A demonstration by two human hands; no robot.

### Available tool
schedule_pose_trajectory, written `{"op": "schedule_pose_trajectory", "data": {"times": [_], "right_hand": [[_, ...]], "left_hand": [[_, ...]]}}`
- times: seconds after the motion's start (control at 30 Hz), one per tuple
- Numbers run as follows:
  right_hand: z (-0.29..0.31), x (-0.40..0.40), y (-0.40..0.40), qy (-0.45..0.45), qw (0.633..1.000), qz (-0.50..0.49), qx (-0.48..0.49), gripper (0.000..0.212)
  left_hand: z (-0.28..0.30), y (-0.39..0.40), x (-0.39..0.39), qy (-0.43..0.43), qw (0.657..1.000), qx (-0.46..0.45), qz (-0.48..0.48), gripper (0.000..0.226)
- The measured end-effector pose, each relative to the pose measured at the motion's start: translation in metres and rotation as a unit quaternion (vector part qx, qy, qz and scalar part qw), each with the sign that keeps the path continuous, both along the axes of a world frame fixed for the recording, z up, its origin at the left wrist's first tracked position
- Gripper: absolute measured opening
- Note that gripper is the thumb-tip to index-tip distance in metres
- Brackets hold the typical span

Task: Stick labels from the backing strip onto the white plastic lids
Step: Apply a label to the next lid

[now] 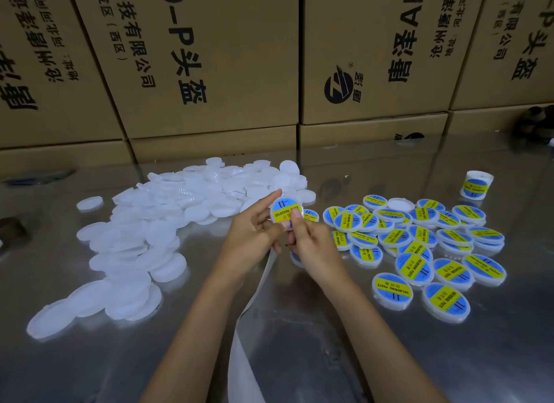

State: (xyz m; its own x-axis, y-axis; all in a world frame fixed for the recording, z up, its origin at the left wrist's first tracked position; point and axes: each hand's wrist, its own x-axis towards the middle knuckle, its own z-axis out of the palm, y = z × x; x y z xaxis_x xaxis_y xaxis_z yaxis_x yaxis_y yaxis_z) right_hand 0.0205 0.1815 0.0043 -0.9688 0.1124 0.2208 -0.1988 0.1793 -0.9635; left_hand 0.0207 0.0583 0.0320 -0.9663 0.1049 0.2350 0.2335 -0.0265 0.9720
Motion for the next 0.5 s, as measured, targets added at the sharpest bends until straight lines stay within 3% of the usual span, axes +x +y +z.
{"op": "schedule_pose_trajectory", "data": {"times": [0.13,0.33,0.5], "right_hand": [[0.008,0.002,0.003,-0.057,0.994,0.037,-0.089,0.056],[0.015,0.007,0.010,-0.123,0.984,0.093,-0.091,0.045],[0.014,0.005,0.013,-0.118,0.984,0.017,-0.136,0.040]], "left_hand": [[-0.001,-0.002,-0.001,0.001,1.000,0.009,0.008,0.048],[-0.005,-0.010,-0.008,-0.058,0.996,0.058,0.028,0.041],[-0.003,-0.016,-0.010,-0.021,0.993,0.039,0.108,0.031]]}}
